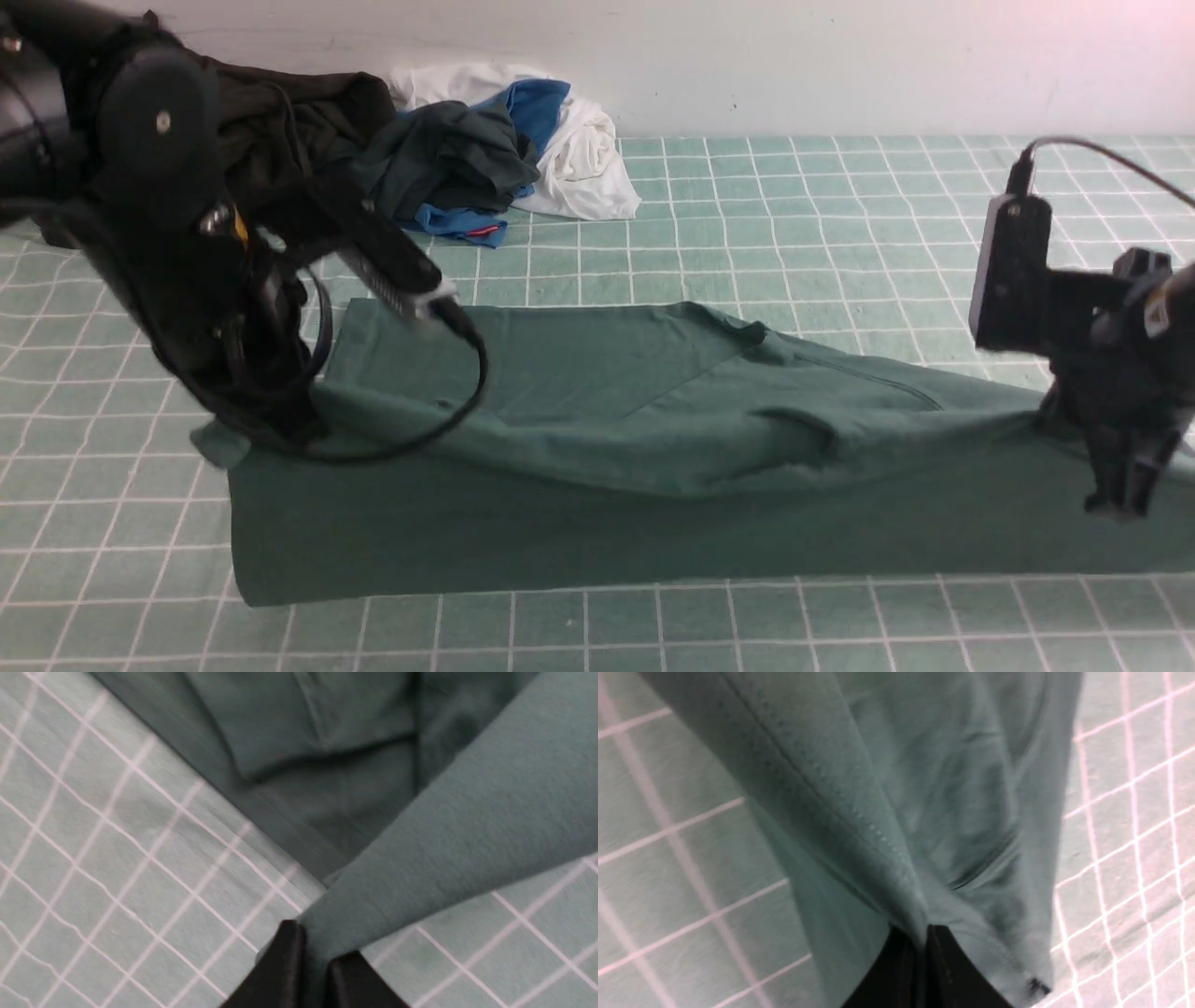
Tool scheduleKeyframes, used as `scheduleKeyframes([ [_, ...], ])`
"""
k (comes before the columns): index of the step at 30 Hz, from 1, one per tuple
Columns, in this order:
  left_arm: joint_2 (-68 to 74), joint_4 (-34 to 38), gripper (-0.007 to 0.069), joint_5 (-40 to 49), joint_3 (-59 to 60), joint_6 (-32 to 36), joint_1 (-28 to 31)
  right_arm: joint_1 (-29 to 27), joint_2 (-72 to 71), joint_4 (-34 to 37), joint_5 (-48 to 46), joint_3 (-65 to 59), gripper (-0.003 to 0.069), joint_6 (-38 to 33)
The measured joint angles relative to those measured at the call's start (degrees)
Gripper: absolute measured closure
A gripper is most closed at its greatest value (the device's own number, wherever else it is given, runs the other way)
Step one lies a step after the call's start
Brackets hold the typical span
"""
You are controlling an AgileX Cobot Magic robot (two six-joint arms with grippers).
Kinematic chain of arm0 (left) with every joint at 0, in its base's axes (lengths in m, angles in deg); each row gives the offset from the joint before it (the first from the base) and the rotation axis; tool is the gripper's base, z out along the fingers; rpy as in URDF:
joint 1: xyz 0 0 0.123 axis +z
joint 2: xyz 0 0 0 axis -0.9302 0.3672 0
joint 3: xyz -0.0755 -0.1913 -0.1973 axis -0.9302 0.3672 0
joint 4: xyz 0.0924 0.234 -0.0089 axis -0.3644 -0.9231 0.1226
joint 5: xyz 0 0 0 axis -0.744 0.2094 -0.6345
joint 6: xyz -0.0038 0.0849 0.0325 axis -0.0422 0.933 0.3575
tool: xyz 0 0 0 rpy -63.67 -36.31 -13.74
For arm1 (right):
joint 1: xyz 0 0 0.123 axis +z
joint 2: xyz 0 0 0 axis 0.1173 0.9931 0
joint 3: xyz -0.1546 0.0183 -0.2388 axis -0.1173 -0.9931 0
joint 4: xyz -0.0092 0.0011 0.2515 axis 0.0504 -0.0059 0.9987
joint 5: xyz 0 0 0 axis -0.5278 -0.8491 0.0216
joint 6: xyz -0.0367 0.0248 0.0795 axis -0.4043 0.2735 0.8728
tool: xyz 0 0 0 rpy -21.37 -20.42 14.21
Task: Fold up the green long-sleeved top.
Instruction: Use both arms to drag the lower edge of the fabric forward and fold it over the upper edge
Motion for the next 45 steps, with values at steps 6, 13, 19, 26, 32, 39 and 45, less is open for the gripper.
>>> scheduleKeyframes([
  [6,12.34,1.92,0.0607,0.75,-14.79,1.07,4.80,-4.53,11.01,6.58,-0.97,13.05,0.0657,-3.11],
  [13,25.01,2.73,0.0607,0.73,-27.08,1.19,8.48,-5.28,22.97,8.14,-0.40,23.73,0.0657,-3.16],
  [19,31.31,2.73,0.0607,-3.28,-29.42,1.19,9.11,-5.28,29.64,8.15,3.26,26.74,0.0657,-2.00],
  [26,36.19,1.44,0.0592,-11.03,-29.61,0.80,9.28,-5.34,35.14,7.97,11.10,27.17,0.0587,4.78],
  [32,37.00,0.88,0.0515,-13.91,-29.62,-0.19,9.32,-5.34,35.93,6.13,15.33,27.17,0.0436,13.24],
  [39,37.29,-3.41,0.0316,-13.44,-32.09,-14.19,11.07,-4.93,32.25,3.43,13.91,27.17,0.0333,26.51],
  [45,37.29,-4.99,0.0254,-5.57,-38.87,-22.57,11.49,1.03,30.95,12.58,7.03,27.22,0.0344,25.77],
])
